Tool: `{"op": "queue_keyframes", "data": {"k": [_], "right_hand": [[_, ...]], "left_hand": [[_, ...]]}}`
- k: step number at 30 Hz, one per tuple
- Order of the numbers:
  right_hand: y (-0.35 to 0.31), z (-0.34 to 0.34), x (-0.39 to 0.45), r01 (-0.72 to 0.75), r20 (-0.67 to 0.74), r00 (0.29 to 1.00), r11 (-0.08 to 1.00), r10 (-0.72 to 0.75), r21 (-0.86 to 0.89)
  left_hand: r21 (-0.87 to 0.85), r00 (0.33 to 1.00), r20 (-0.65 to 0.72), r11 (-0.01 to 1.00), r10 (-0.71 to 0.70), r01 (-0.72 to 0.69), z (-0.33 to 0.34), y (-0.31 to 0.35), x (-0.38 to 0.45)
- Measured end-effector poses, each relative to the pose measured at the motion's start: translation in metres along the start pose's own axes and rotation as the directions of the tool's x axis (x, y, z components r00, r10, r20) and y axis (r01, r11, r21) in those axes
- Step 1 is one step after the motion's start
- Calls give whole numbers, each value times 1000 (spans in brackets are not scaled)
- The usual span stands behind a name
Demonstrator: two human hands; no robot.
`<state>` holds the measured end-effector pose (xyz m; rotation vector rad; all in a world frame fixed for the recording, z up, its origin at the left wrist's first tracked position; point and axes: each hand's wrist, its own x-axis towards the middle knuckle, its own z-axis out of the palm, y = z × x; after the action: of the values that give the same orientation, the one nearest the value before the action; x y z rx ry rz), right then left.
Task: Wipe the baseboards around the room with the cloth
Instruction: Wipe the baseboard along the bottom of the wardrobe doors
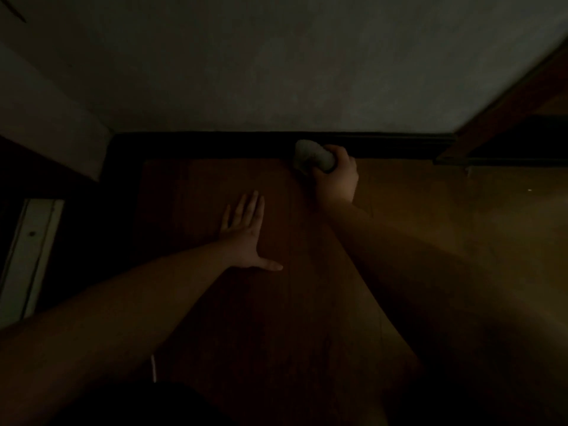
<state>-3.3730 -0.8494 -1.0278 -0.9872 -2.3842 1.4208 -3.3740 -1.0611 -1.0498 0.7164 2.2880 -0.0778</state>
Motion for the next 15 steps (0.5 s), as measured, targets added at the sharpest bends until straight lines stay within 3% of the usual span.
{"op": "queue_keyframes", "data": {"k": [15], "right_hand": [[68, -155, 59, -43, -189, 982, 974, 0, -223]], "left_hand": [[20, 997, 83, 1000, -2, 0, -7, 5, 1]]}}
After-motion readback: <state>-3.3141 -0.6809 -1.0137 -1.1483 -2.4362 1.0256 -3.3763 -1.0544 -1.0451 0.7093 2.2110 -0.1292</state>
